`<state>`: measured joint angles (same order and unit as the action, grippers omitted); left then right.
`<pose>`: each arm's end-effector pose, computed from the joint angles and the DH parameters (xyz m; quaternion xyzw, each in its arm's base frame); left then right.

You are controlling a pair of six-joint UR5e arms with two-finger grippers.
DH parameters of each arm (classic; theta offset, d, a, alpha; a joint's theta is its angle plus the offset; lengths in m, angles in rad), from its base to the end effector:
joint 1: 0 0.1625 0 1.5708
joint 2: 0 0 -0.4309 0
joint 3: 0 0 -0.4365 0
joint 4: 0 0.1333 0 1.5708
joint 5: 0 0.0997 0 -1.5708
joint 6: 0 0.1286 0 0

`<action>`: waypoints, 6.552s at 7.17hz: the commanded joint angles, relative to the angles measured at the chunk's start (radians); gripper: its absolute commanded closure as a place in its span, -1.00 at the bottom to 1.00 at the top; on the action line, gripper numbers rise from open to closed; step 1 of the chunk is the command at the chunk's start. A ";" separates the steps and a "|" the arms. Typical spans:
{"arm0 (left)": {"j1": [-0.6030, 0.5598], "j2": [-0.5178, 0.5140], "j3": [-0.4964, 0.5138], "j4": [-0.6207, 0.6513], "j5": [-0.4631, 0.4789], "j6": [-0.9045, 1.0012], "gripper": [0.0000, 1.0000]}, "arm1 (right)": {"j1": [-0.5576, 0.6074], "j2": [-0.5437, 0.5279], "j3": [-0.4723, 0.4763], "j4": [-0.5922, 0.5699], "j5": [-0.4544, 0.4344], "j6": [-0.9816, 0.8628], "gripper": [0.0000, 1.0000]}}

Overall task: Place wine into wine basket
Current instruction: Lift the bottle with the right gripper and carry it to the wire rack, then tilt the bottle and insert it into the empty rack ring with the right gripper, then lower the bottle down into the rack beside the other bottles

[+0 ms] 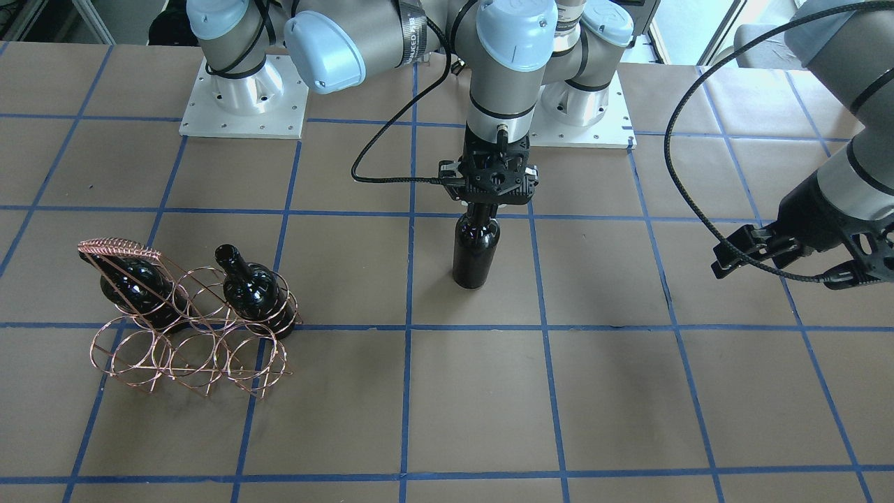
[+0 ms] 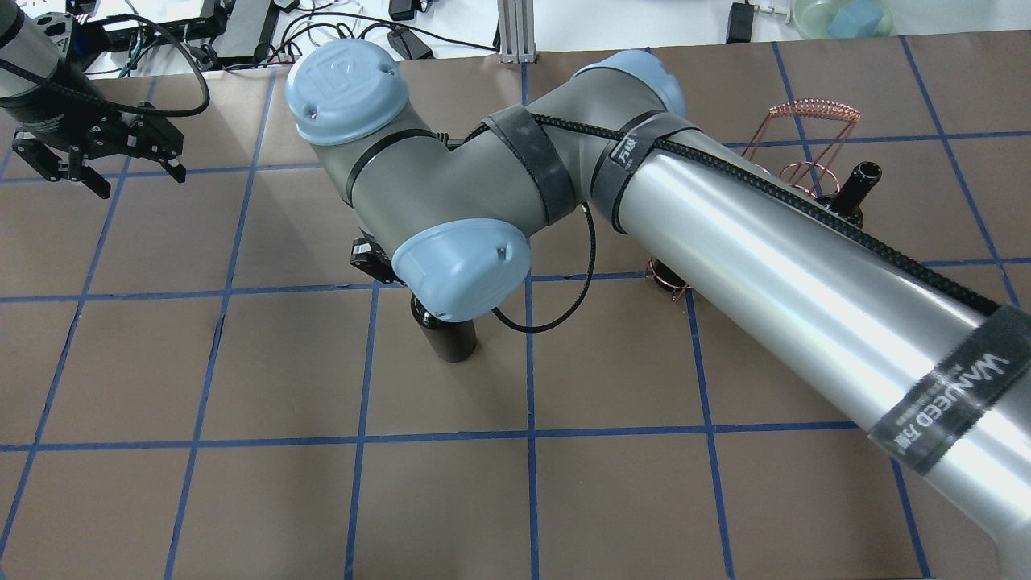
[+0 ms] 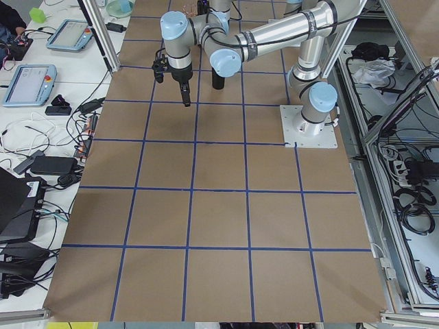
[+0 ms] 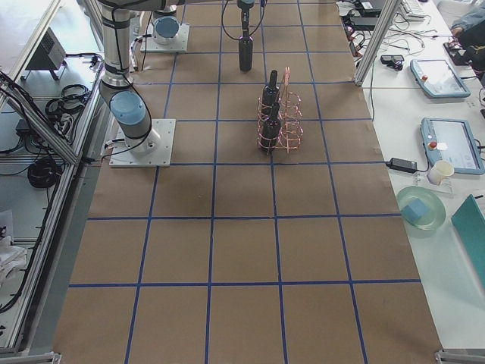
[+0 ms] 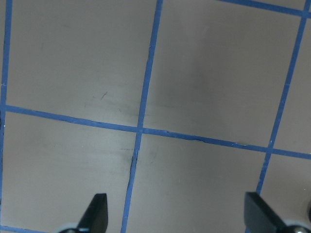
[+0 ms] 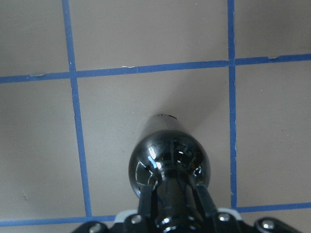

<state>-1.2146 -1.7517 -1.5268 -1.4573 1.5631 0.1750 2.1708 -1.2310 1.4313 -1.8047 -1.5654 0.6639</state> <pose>0.0857 -0.6154 0.3959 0.0905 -0.9958 -0.0103 0.0068 0.4919 -0.4817 0.3567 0.0319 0.9993 -0.0120 0.0121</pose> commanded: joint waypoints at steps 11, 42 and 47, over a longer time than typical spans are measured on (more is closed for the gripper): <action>-0.255 0.080 -0.001 -0.014 0.009 -0.210 -1.00 | -0.733 -0.395 0.001 0.343 -0.052 -0.808 1.00; -0.292 0.159 0.014 -0.078 0.005 -0.201 -1.00 | -0.730 -0.205 0.165 0.114 -0.021 -0.765 1.00; -0.290 0.172 0.016 -0.100 0.009 -0.200 -1.00 | -0.721 -0.180 0.178 0.093 -0.021 -0.765 1.00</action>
<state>-1.5046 -1.5807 -1.5110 -1.5561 1.5734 -0.0246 1.4487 -1.4131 1.6084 -1.7123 -1.5861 -0.1016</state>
